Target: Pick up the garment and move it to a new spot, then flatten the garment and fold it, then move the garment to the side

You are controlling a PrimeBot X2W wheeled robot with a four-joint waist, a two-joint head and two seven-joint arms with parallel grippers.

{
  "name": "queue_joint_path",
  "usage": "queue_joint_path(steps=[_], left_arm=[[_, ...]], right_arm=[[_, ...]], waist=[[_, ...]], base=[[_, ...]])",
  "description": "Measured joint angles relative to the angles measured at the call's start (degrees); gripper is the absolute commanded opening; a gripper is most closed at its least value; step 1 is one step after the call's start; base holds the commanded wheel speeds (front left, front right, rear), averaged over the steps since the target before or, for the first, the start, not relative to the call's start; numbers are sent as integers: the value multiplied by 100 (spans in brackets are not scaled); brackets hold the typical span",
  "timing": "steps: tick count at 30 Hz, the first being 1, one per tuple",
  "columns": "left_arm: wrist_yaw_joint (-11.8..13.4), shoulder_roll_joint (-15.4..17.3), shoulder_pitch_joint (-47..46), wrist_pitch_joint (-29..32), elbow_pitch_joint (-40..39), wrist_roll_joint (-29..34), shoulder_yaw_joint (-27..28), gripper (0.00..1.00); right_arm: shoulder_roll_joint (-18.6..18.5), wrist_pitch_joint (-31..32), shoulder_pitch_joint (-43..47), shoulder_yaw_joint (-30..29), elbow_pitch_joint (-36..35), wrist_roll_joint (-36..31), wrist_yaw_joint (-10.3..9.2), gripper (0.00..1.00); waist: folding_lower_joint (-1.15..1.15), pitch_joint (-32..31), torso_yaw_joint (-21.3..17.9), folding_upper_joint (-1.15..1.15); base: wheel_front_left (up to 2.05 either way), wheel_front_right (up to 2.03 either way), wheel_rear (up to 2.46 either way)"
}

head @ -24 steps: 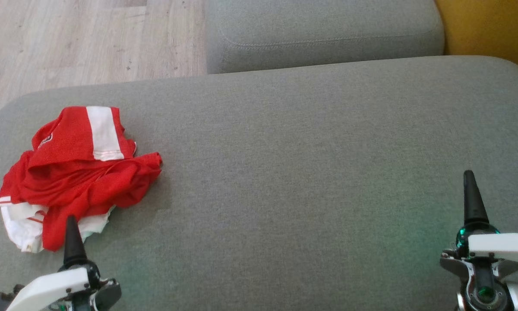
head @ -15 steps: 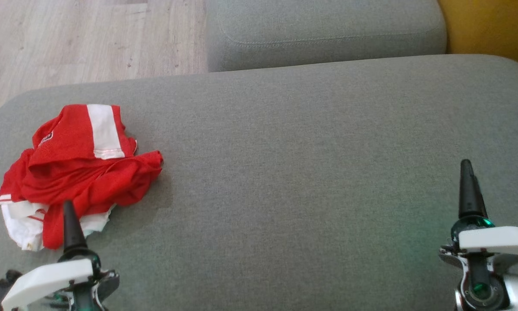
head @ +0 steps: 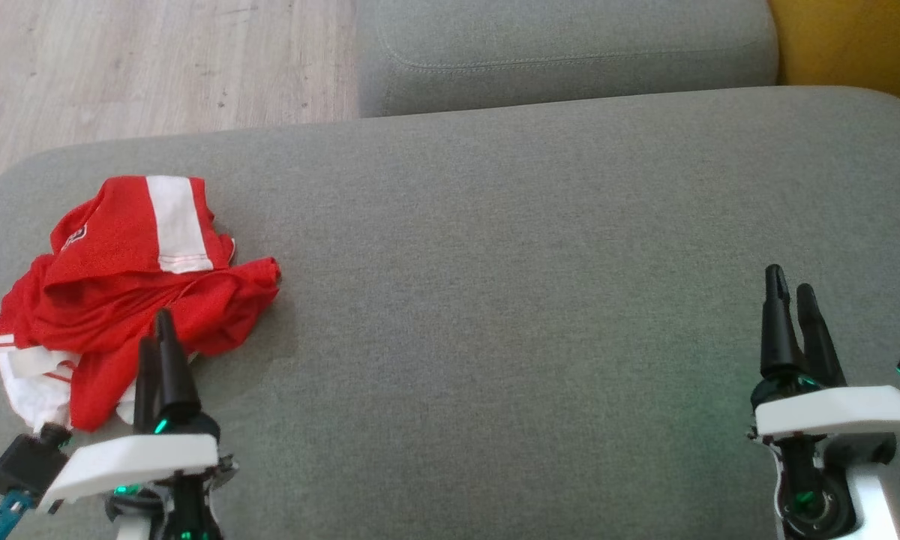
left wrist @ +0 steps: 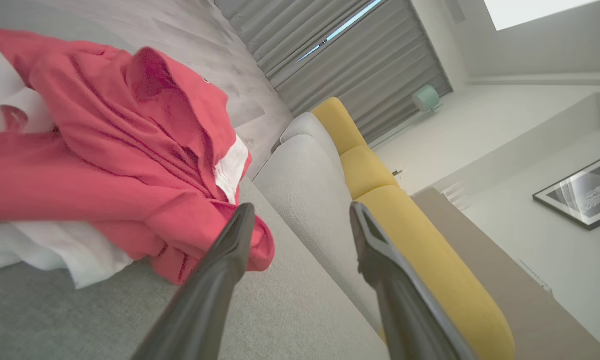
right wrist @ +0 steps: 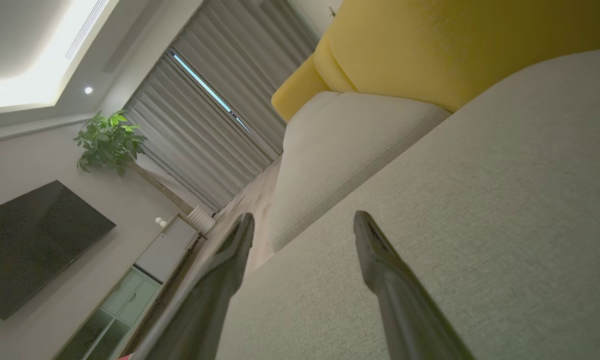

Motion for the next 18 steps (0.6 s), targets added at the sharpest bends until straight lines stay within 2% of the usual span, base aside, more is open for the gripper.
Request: queue_joint_path(steps=[6,18], left_arm=[[90,1,-1,-102,-152,610,-225,100],[114,7,-1,-298,-271,1934,-623,100]], right_arm=[[0,-111,0,83,-74,-516,0,100],[-1,-293,1,301,-162,-1563,0,100]], waist=[[0,42,-20,0],[0,102,-125,0]], base=[[0,0,0],[0,0,0]])
